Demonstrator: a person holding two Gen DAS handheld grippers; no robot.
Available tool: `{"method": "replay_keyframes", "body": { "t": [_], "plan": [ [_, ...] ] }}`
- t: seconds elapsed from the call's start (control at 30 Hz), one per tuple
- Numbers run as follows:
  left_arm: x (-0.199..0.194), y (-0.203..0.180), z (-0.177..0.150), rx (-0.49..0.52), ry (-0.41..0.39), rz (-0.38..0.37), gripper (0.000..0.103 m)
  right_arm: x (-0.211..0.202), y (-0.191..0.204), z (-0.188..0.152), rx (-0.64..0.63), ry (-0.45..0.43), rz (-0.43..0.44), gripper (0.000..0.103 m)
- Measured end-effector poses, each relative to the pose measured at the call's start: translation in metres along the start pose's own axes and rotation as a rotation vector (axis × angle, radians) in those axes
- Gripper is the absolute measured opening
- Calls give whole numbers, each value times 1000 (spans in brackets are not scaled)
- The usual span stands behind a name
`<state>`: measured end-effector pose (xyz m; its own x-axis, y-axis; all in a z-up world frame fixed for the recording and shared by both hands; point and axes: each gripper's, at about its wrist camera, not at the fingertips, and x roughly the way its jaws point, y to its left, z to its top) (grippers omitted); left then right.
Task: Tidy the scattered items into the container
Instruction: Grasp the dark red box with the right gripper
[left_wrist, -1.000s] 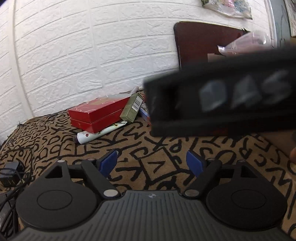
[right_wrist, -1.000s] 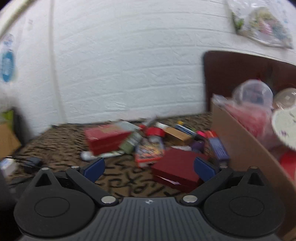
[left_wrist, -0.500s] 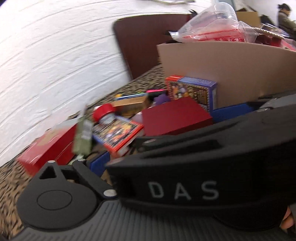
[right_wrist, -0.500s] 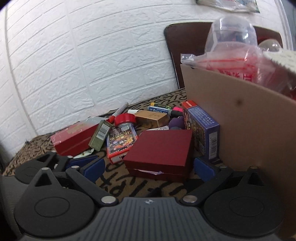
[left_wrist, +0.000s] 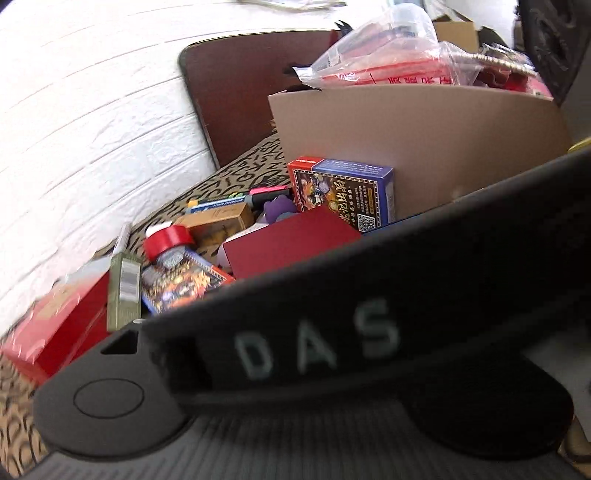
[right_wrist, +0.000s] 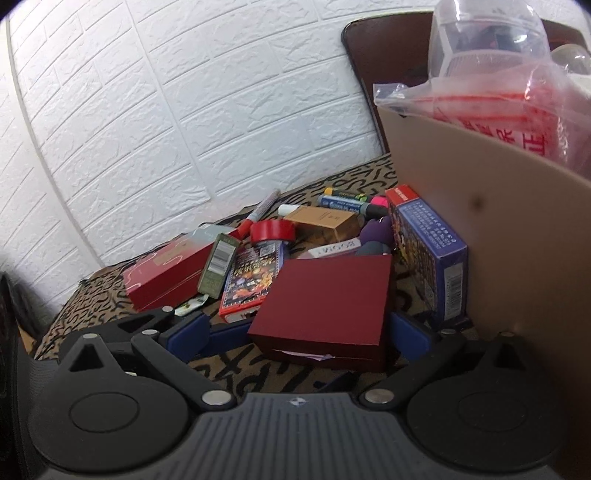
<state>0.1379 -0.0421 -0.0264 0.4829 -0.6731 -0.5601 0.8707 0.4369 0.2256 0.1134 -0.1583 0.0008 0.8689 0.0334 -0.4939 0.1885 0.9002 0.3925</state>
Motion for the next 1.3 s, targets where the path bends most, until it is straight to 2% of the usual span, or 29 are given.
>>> {"method": "replay_keyframes", "body": {
  "t": [0.13, 0.33, 0.53, 0.6, 0.67, 0.73, 0.8, 0.93, 1.07, 1.1, 1.2, 1.3],
  "plan": [
    [-24, -18, -13, -49, 25, 49, 67, -13, 5, -9, -41, 44, 69, 103],
    [-81, -56, -49, -137, 64, 132, 67, -46, 28, -40, -147, 104, 194, 103],
    [-127, -93, -79, -216, 57, 247, 70, -76, 47, -66, -257, 174, 334, 103],
    [-131, -104, -85, -223, 48, 296, 78, -78, 51, -69, -323, 188, 386, 103],
    [-133, -112, -89, -192, 54, 354, 96, -84, 50, -67, -385, 161, 426, 103],
    [-139, -111, -89, -152, 54, 391, 99, -93, 43, -65, -420, 89, 433, 103],
    [-139, -106, -87, -132, 58, 397, 100, -95, 34, -61, -452, 55, 429, 103],
    [-133, -96, -88, -158, 67, 379, 102, -82, 27, -57, -530, 91, 388, 103],
    [-136, -82, -88, -190, 62, 344, 103, -67, 29, -59, -585, 135, 438, 101],
    [-137, -83, -89, -202, 61, 338, 103, -63, 29, -58, -572, 154, 462, 99],
    [-138, -85, -87, -227, 59, 330, 103, -51, 28, -58, -507, 232, 535, 75],
    [-137, -88, -84, -232, 55, 340, 94, -50, 30, -60, -491, 228, 542, 70]
  ]
}}
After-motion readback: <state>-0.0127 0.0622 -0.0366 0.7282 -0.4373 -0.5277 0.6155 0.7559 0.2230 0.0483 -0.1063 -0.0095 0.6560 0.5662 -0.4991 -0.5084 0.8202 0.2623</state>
